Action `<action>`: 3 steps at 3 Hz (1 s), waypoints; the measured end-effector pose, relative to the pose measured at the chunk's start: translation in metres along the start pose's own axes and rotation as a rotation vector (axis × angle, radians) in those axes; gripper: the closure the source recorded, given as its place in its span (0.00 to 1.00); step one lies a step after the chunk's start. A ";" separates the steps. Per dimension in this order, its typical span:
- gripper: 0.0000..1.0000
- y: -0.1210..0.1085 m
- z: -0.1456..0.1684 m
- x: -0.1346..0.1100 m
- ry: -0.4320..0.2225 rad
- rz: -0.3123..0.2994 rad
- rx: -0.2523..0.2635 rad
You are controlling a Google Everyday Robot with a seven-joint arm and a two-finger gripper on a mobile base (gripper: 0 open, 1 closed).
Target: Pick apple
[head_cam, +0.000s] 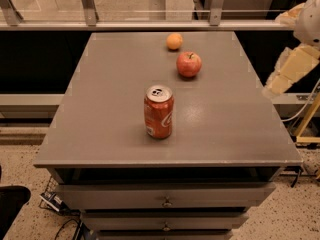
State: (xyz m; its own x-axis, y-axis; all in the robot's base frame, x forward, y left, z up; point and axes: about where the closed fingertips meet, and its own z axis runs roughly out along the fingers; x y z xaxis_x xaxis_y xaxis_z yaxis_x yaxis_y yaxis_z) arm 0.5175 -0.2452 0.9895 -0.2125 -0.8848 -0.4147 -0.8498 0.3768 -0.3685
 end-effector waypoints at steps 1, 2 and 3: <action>0.00 -0.062 0.041 -0.020 -0.244 0.051 0.066; 0.00 -0.096 0.083 -0.047 -0.468 0.088 0.076; 0.00 -0.103 0.108 -0.064 -0.618 0.135 0.076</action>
Offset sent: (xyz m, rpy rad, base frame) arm 0.1886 0.0479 -0.0197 0.6621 -0.3126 0.1251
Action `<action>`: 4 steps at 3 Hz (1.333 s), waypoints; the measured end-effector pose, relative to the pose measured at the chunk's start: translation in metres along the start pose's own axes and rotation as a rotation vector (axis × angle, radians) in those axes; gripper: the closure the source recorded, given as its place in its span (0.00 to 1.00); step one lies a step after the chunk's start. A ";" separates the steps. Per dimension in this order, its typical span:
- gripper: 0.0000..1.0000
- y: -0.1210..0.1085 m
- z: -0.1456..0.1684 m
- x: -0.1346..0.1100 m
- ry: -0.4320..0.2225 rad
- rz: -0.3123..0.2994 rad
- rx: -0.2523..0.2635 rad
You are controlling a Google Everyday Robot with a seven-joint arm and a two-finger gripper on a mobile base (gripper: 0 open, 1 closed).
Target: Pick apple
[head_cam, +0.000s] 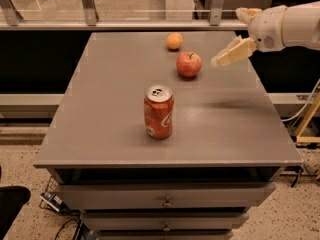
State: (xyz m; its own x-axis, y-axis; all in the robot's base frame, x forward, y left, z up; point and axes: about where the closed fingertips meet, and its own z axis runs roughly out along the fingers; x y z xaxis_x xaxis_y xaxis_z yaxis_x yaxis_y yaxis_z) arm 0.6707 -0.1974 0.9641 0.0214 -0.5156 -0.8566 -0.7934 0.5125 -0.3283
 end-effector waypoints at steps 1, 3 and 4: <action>0.00 0.000 0.000 0.000 0.003 -0.001 -0.001; 0.00 0.013 0.041 0.037 -0.121 0.166 -0.040; 0.00 0.021 0.058 0.050 -0.145 0.221 -0.056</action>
Offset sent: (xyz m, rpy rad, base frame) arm 0.0205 0.0109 -0.0560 0.2323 0.0883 -0.0057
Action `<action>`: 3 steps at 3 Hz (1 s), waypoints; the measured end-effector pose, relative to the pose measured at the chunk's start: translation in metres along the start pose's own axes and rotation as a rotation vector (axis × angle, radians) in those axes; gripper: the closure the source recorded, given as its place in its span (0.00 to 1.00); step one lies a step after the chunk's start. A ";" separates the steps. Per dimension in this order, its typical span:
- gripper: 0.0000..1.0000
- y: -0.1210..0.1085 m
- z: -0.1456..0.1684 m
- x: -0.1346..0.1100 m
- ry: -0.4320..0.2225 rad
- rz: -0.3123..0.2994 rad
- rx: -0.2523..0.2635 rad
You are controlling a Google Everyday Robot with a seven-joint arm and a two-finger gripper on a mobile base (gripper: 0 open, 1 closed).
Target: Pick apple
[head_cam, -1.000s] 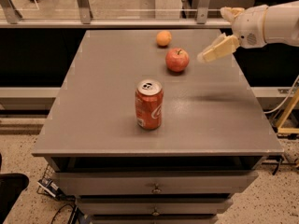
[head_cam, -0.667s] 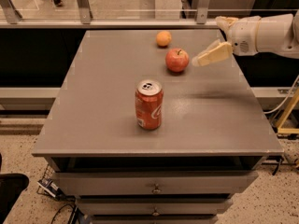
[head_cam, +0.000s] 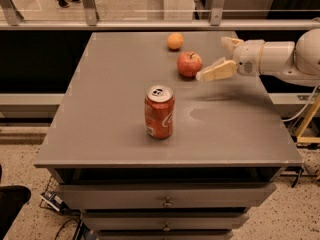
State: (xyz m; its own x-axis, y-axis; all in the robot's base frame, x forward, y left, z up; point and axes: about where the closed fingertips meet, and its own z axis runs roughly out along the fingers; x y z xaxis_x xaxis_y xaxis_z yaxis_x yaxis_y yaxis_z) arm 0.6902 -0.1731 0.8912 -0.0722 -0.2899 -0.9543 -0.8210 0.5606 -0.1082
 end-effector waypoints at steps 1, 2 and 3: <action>0.00 0.003 0.017 0.013 -0.017 0.040 -0.018; 0.00 0.002 0.032 0.022 -0.040 0.068 -0.014; 0.00 -0.001 0.044 0.025 -0.058 0.080 -0.004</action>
Offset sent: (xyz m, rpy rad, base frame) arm 0.0254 0.0223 -0.0436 0.1131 0.0427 -0.0250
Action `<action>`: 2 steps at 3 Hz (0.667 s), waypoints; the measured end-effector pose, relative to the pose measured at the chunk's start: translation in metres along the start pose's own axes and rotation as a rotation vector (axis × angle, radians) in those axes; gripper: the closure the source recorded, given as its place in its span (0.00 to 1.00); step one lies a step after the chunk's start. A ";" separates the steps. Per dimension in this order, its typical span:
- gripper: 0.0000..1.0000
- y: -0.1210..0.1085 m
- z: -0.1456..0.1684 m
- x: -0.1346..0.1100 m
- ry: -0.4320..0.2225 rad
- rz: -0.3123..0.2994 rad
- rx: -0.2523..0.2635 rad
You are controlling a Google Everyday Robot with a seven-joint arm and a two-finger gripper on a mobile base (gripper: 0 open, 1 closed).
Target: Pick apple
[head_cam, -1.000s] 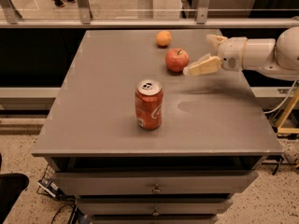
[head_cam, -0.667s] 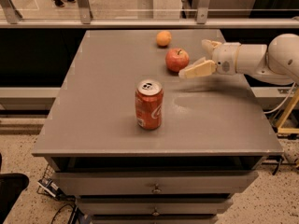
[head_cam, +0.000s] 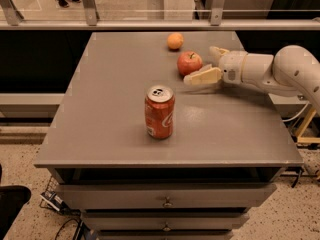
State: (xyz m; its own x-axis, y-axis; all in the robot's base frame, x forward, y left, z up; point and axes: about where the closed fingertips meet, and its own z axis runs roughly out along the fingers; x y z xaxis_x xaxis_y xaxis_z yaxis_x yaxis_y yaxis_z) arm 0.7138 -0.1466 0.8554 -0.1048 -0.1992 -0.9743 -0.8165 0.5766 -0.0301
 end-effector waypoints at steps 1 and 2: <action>0.12 -0.002 0.011 -0.002 -0.022 -0.008 0.001; 0.34 -0.003 0.024 -0.004 -0.037 -0.020 -0.015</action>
Offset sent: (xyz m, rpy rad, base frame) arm 0.0253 0.0233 -0.0010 0.0279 -0.0543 0.0323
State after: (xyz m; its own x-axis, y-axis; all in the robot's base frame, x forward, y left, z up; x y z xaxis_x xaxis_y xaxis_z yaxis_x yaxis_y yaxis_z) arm 0.7298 -0.1286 0.8543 -0.0677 -0.1807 -0.9812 -0.8264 0.5612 -0.0464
